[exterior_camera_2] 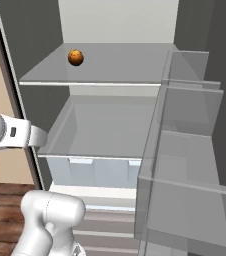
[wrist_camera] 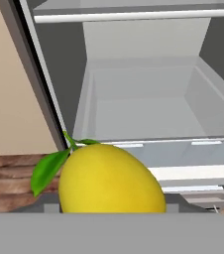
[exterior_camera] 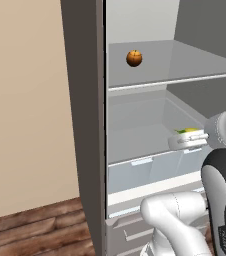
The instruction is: Open the fridge, remove the orange, lemon, and steak, and place them on any counter.
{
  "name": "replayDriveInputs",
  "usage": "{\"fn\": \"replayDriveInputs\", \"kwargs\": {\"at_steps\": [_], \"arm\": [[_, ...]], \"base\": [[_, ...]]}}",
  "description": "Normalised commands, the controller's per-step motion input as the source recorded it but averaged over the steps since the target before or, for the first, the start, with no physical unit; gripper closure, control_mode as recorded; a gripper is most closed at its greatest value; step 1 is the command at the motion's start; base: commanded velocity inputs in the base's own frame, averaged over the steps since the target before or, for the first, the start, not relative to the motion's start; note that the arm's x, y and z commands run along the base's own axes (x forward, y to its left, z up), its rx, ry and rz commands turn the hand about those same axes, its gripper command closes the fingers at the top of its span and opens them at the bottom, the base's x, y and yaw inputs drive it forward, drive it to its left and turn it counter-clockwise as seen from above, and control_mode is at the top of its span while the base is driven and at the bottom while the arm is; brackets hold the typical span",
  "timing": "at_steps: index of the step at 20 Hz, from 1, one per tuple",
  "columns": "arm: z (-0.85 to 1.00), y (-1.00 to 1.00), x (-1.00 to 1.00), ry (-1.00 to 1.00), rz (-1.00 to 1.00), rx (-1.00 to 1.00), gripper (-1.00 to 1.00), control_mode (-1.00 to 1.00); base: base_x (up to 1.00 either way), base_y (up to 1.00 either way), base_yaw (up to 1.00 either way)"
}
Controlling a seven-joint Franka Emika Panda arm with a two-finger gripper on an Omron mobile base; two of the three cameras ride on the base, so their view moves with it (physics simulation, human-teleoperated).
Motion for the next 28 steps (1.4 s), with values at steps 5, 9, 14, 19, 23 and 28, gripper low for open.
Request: {"fn": "replayDriveInputs", "kwargs": {"at_steps": [5,9,14,19,23,28], "arm": [[0.0,0.0,0.0,0.0,0.0,0.0,1.0,1.0],[0.0,0.0,0.0,0.0,0.0,0.0,1.0,1.0],[0.0,0.0,0.0,0.0,0.0,0.0,1.0,1.0],[0.0,0.0,0.0,0.0,0.0,0.0,1.0,1.0],[0.0,0.0,0.0,0.0,0.0,0.0,1.0,1.0],[0.0,0.0,0.0,0.0,0.0,0.0,1.0,1.0]], "base": [[-0.12,0.05,0.04],[-0.46,0.16,0.14],[-0.64,0.24,0.26],[-0.6,0.17,0.42],[-0.27,0.43,0.59],[-0.02,0.7,0.73]]}}
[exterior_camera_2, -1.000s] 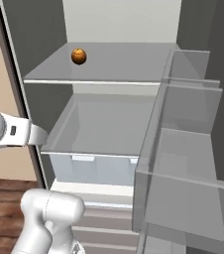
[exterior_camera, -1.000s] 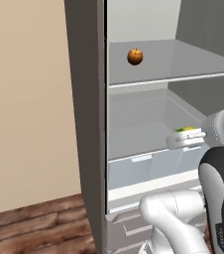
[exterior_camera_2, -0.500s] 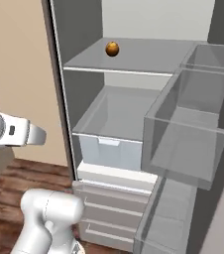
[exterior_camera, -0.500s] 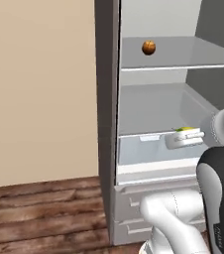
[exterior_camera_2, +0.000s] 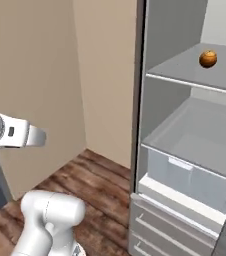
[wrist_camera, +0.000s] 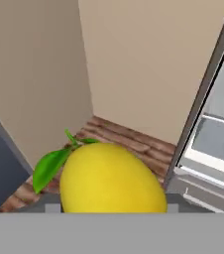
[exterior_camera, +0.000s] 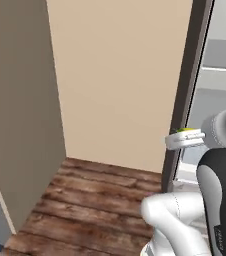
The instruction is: Open the fridge, remove the orange, lemon, and steak, and place them on any counter.
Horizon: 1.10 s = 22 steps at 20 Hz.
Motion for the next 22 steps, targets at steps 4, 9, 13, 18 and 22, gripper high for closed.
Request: {"fn": "replayDriveInputs", "kwargs": {"at_steps": [4,9,13,18,22], "arm": [[0.0,0.0,0.0,0.0,0.0,0.0,1.0,1.0],[0.0,0.0,0.0,0.0,0.0,0.0,1.0,1.0],[0.0,0.0,0.0,0.0,0.0,0.0,1.0,1.0],[0.0,0.0,0.0,0.0,0.0,0.0,1.0,1.0],[0.0,0.0,0.0,0.0,0.0,0.0,1.0,1.0]], "base": [[-0.04,0.78,0.77],[-0.33,0.74,0.72],[-0.41,0.72,0.66],[-0.14,0.82,0.62],[0.0,0.94,0.56]]}}
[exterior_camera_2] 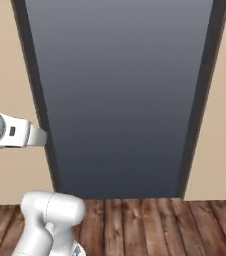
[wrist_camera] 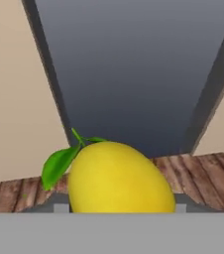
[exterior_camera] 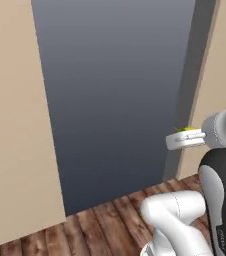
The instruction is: Open the fridge, remove the orange, lemon, and steak, and place them on any counter.
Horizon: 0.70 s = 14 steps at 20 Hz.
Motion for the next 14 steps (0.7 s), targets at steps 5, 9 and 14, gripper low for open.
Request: {"fn": "replayDriveInputs", "kwargs": {"at_steps": [5,9,14], "arm": [[0.0,0.0,0.0,0.0,0.0,0.0,1.0,1.0],[0.0,0.0,0.0,0.0,0.0,0.0,1.0,1.0],[0.0,0.0,0.0,0.0,0.0,0.0,1.0,1.0]], "base": [[0.0,0.7,0.58],[0.0,0.55,0.61],[0.05,0.34,0.64]]}}
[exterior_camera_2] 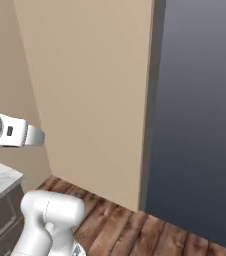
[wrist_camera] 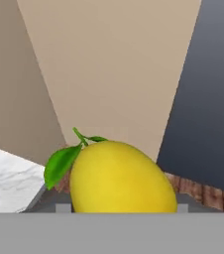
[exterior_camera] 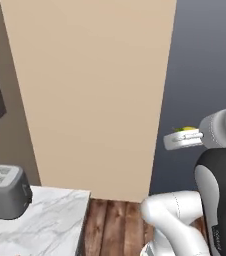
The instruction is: Open the fridge, remove the orange, lemon, and steak, and place them on any counter.
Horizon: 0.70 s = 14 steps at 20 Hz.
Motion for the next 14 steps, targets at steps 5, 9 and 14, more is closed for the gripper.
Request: {"fn": "replayDriveInputs", "kwargs": {"at_steps": [5,9,14], "arm": [[0.0,0.0,0.0,0.0,0.0,0.0,1.0,1.0],[0.0,0.0,0.0,0.0,0.0,0.0,1.0,1.0],[0.0,0.0,0.0,0.0,0.0,0.0,1.0,1.0]], "base": [[0.07,0.02,0.62],[-0.01,0.0,0.63],[-0.14,0.0,0.65]]}}
